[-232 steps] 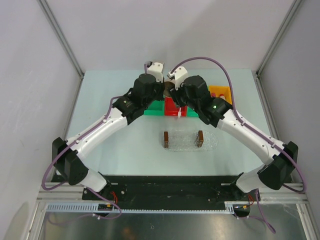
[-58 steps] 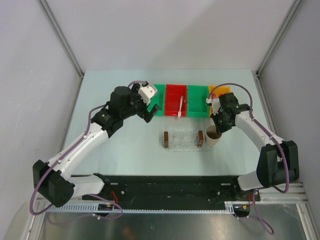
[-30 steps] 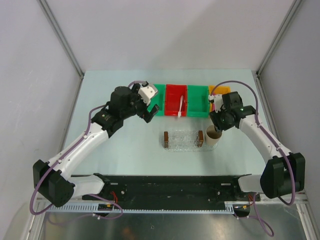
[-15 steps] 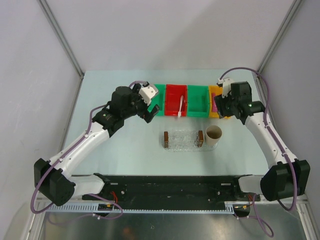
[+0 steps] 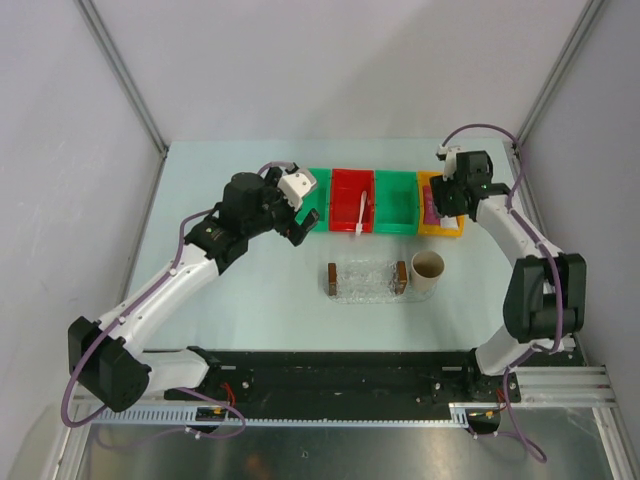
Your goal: Prepare toiletry sets of a toothbrush and toothpaste on the tray
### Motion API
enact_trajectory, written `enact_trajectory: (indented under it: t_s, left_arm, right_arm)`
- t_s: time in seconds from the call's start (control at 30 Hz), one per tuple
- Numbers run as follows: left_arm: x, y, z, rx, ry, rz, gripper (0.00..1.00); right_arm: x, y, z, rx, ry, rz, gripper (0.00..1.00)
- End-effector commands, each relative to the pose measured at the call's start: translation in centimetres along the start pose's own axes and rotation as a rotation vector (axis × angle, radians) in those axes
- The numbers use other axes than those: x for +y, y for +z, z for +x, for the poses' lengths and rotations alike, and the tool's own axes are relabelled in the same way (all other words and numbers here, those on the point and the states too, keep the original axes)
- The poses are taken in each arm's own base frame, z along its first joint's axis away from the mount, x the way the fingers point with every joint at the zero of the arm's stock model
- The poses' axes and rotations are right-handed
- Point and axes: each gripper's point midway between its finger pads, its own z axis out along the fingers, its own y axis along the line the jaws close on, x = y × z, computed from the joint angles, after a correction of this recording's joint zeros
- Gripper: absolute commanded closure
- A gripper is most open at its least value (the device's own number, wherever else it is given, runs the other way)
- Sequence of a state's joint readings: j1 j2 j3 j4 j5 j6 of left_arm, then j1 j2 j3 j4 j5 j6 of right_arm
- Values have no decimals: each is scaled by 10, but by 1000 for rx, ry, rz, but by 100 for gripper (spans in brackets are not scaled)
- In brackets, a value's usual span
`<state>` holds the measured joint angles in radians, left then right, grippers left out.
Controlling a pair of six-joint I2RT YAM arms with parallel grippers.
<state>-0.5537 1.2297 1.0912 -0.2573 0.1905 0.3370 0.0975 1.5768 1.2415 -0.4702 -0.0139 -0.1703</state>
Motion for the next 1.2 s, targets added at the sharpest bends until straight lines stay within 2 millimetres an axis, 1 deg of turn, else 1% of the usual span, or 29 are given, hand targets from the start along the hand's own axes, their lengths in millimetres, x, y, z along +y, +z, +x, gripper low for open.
enact_trajectory:
  t_s: [0.0, 0.03, 0.13, 0.17, 0.2, 0.27, 0.33, 0.4, 0.43, 0.47, 0.57, 0.6, 0.67, 0.73, 0.77, 0.83, 0.97, 1.17]
  left_arm:
    - [0, 3, 0, -12, 32, 19, 0]
    - [0, 3, 1, -11, 32, 19, 0]
    - [0, 4, 2, -6, 31, 18, 0]
    - [0, 5, 2, -6, 31, 18, 0]
    - [0, 5, 2, -5, 32, 16, 0]
    - [1, 5, 3, -3, 31, 14, 0]
    - [0, 6, 3, 0, 32, 16, 0]
    - [1, 7, 4, 2, 30, 16, 0]
    - [1, 7, 3, 0, 30, 15, 0]
    - [0, 7, 4, 3, 30, 18, 0]
    - [0, 7, 4, 3, 30, 16, 0]
    - [1, 8, 5, 5, 29, 15, 0]
    - [1, 7, 4, 4, 29, 15, 0]
    - [1, 8, 5, 7, 29, 14, 0]
    - [1, 8, 5, 5, 30, 15, 0]
    - [1, 8, 6, 10, 28, 14, 0]
    - [0, 9, 6, 9, 28, 18, 0]
    - [1, 9, 7, 10, 33, 15, 0]
  right_arm:
    - [-4, 19, -31, -74, 27, 1, 46]
    - [-4, 27, -28, -63, 28, 1, 46]
    - [-4, 37, -28, -53, 27, -4, 46]
    - [-3, 45, -23, -34, 28, -7, 47]
    - [-3, 47, -24, -32, 28, -10, 46]
    - [-2, 56, -17, -9, 32, -20, 46]
    - [-2, 61, -17, -1, 31, -23, 46]
    - [-1, 70, -11, 21, 32, -30, 45]
    - [-1, 71, -12, 20, 33, -34, 45]
    - [0, 77, -9, 34, 34, -38, 45]
    - [-2, 83, -8, 41, 37, -44, 44]
    - [-1, 87, -5, 50, 39, -54, 44]
    - [-1, 89, -7, 52, 43, -61, 44]
    - [2, 94, -2, 71, 48, -79, 44]
    - [2, 96, -3, 71, 48, -82, 44]
    - [4, 100, 4, 95, 48, -91, 45]
    - [1, 106, 9, 113, 41, -76, 45]
    - [7, 111, 18, 146, 29, -95, 48]
